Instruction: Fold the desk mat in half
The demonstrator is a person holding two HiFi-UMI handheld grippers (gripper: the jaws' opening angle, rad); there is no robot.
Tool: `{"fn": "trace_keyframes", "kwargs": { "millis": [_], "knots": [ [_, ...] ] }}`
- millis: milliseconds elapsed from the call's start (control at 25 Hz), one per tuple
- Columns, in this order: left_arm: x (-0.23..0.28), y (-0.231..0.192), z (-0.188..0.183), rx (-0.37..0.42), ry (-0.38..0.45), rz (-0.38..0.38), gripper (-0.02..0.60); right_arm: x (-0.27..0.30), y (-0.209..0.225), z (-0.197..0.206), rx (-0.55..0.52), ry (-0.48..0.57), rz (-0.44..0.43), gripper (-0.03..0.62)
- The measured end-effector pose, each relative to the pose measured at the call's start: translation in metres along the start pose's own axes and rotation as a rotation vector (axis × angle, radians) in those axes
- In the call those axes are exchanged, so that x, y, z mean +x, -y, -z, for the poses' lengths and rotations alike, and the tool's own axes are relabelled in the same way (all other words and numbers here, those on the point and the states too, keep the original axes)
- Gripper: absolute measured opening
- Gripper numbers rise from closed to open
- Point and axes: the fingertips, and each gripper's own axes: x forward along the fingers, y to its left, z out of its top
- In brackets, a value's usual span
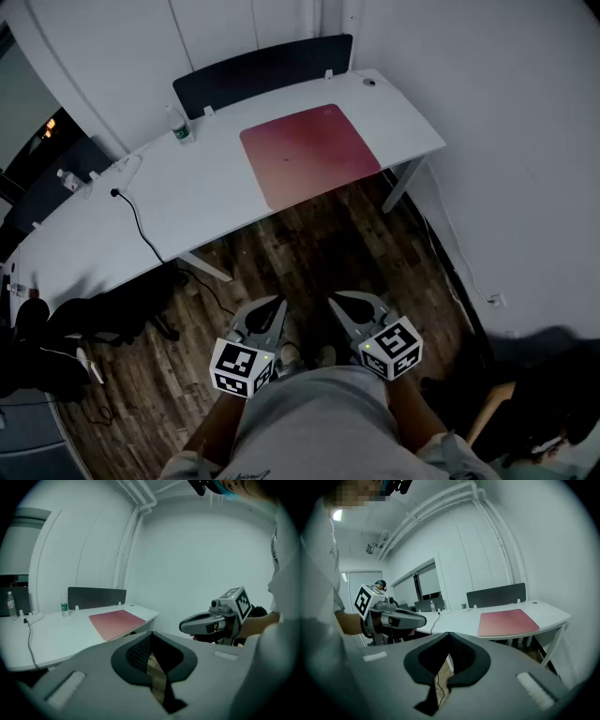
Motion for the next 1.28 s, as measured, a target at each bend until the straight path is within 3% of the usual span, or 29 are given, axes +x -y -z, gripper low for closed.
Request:
{"fn": "trace_keyframes", "kwargs": {
  "millis": [440, 760, 1280],
  "knots": [
    [-0.008, 0.001, -0.002, -0.01, 0.013, -0.015, 0.02, 0.001, -0.012, 0.0, -0.018, -0.014, -0.031, 0.005],
    [-0.027, -0.021, 0.0, -0.019, 0.029, -0.031, 0.02, 0.02, -0.023, -0.011, -0.028, 0.013, -0.029, 0.007],
    [-0.032, -0.043, 0.009, -0.03, 0.02, 0.025, 0.02, 0.045, -0.029, -0.013, -0.001, 0.018, 0.018, 0.008]
  ]
}}
